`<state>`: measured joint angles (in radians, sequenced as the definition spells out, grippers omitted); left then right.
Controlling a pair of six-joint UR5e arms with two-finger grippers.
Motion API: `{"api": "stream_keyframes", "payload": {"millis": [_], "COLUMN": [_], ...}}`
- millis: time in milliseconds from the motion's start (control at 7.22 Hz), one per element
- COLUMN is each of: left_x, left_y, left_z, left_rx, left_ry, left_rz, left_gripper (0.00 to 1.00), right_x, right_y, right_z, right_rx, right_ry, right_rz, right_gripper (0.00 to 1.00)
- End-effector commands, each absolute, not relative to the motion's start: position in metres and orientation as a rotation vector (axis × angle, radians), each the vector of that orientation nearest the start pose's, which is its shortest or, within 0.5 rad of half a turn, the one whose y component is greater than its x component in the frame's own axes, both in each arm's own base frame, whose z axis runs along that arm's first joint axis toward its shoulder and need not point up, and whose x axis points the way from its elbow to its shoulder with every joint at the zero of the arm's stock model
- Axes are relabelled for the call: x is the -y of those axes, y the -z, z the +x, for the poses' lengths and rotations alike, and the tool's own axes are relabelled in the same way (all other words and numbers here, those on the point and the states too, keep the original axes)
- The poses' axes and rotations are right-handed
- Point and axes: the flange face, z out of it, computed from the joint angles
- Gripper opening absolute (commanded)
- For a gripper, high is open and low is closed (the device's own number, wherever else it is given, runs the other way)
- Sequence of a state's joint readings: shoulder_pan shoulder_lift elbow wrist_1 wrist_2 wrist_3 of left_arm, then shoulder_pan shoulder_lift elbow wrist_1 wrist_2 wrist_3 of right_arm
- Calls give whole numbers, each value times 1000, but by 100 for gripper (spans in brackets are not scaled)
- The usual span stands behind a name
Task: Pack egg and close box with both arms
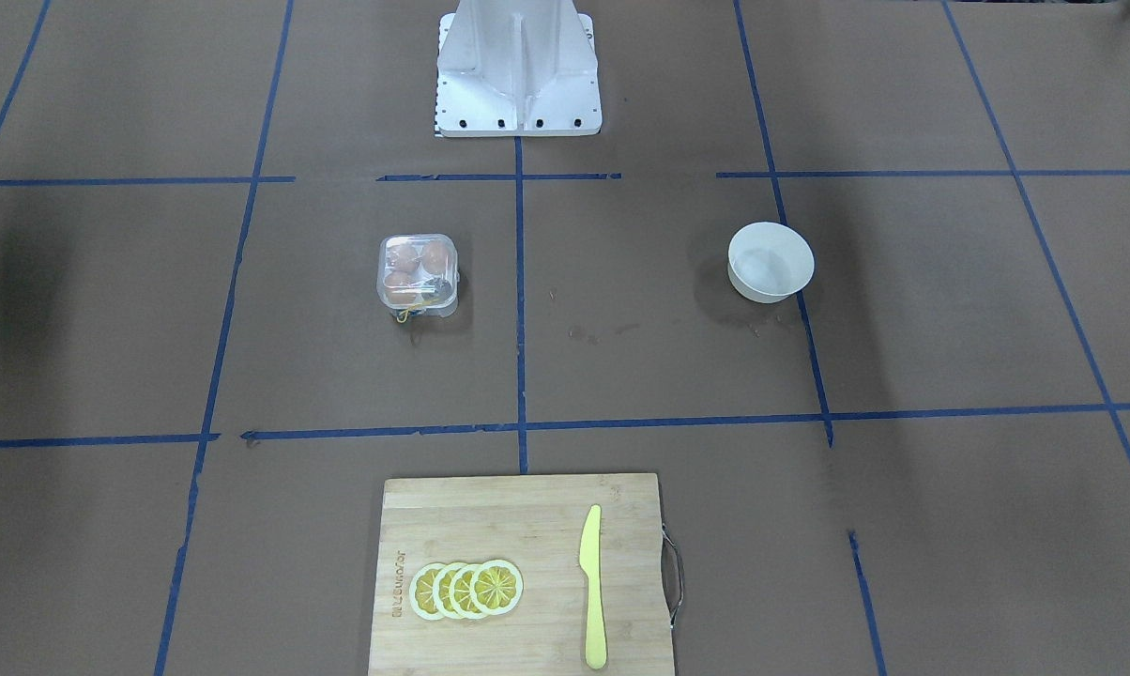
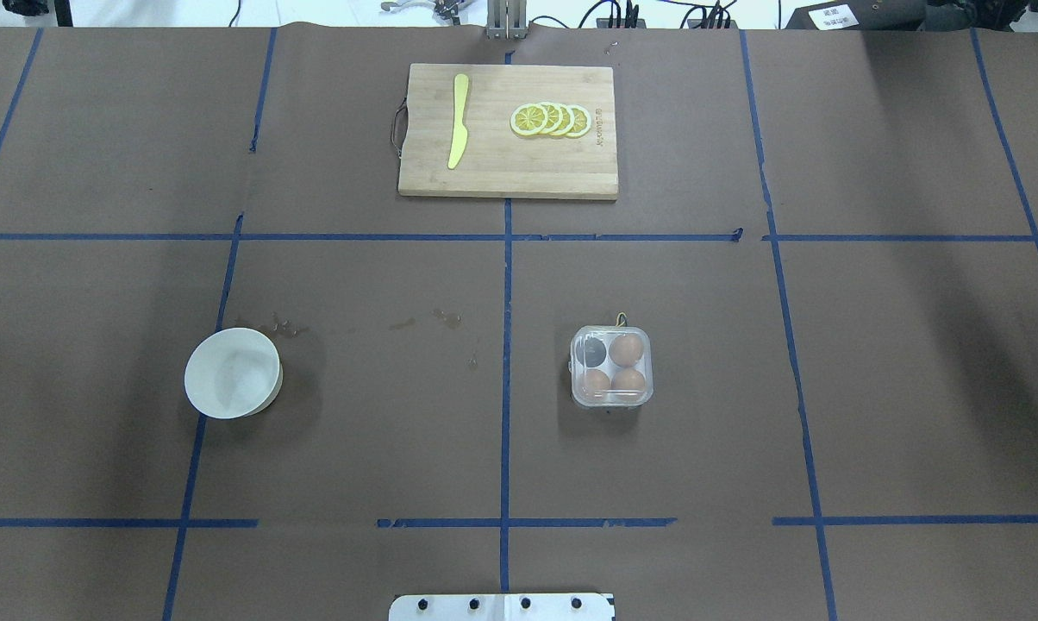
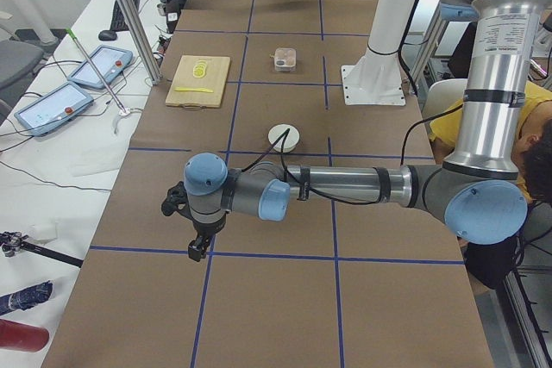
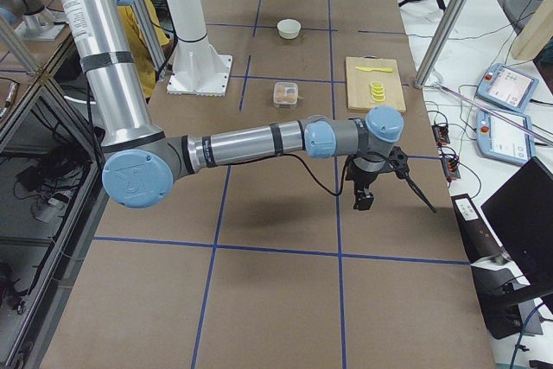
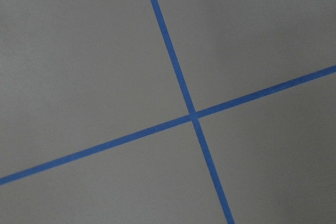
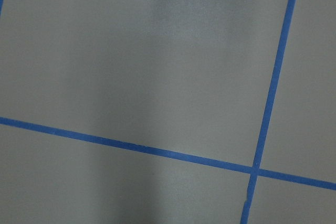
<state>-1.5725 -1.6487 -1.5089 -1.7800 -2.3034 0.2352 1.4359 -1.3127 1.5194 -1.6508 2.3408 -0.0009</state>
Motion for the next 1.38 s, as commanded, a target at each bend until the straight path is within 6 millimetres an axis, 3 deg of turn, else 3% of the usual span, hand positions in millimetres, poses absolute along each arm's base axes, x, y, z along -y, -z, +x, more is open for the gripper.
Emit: {"api": "stream_keyframes", "payload": {"millis": [0, 138, 277, 415, 692, 831, 1108, 1246], "left_x": [541, 541, 534, 520, 513, 509, 511, 519], "left_y": [-625, -627, -624, -632, -634, -642, -640, -630], "left_z": [-67, -68, -70, -69, -71, -72, -71, -67], "left_rx": [-693, -694, -692, -695, -701, -715, -736, -773], "left_ry": [-312, -312, -308, -304, -295, -261, -251, -258], "left_rz": [315, 316, 321, 303, 294, 217, 194, 209], "left_gripper": [100, 100, 100, 100, 100, 100, 100, 100], "right_x": [588, 578, 579, 578, 576, 567, 573, 569], "right_y": [-557, -572, -570, -575, -560, -572, -573, -579], "right_z": [-6, -1, -1, -2, 0, 3, 16, 27], "right_rx": [764, 765, 765, 762, 763, 759, 665, 645], "right_ry": [162, 143, 146, 144, 151, 136, 104, 85], "right_rz": [77, 54, 59, 50, 73, 50, 10, 5], "right_gripper": [100, 100, 100, 100, 100, 100, 100, 100]}}
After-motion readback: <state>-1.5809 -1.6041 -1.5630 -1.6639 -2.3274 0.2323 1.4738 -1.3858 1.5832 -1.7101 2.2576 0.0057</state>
